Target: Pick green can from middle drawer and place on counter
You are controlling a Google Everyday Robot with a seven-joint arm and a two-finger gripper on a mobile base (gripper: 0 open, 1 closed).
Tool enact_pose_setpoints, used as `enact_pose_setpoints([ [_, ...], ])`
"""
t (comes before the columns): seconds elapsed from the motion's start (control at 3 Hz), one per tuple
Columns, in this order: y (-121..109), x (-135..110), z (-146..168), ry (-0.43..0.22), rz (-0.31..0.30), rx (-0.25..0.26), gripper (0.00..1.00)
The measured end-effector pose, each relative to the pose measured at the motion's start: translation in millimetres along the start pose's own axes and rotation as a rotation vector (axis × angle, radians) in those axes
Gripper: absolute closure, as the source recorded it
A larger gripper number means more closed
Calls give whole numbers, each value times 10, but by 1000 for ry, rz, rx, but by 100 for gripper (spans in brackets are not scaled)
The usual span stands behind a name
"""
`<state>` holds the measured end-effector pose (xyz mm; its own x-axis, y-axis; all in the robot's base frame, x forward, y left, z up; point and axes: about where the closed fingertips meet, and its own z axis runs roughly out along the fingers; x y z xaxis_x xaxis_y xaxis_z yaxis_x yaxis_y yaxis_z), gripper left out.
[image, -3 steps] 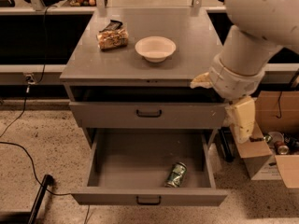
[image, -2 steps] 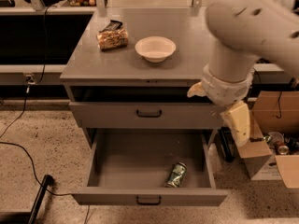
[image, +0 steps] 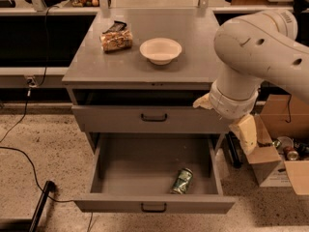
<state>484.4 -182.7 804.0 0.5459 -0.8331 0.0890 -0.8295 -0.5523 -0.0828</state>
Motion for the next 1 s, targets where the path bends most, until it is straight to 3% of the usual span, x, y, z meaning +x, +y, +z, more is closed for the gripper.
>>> enact_pose_setpoints([
  [0.33,-1,-1,2,0,1,0,0],
  [0.67,-120,-23,384,-58,-3,35,0],
  [1.0,-131,-258,1084,-174,-18,91,0],
])
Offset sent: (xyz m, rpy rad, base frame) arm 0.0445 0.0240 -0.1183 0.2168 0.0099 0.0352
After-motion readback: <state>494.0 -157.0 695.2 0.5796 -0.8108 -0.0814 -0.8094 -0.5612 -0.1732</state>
